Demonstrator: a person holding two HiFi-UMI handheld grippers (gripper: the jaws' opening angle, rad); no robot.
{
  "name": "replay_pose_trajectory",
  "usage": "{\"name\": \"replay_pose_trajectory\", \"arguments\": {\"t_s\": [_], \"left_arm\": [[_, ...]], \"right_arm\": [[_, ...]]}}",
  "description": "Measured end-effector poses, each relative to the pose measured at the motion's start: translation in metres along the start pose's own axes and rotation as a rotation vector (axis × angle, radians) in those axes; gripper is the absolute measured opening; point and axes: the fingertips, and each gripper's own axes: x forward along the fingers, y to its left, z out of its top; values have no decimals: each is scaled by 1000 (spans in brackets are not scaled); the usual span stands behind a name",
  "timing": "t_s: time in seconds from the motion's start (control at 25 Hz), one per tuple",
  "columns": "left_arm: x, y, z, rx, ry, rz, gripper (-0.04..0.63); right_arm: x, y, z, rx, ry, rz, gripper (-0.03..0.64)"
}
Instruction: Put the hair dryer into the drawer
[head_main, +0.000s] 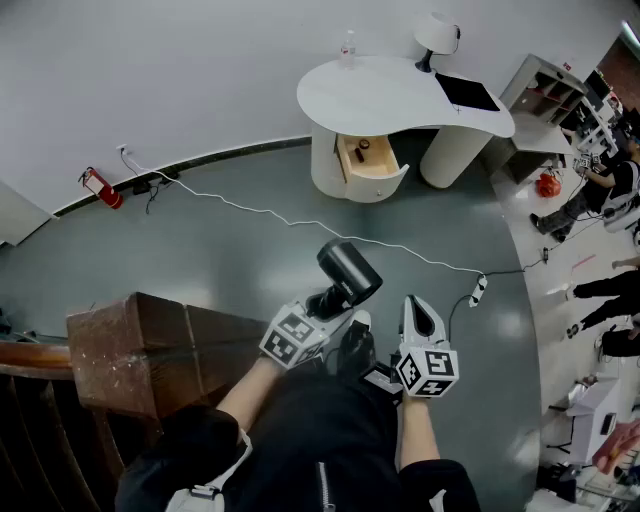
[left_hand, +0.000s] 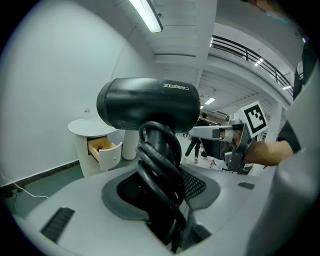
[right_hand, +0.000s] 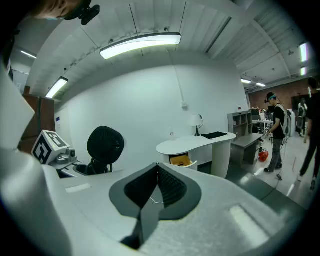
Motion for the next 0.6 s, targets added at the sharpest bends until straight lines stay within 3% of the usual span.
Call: {"name": "replay_pose_trajectory", "arguments": {"t_s": [0.6], "left_arm": [[12,-10,-9,8,28,-21,187]], "right_arm": [[-5,-6,-9,-1,-1,-20,5]]}}
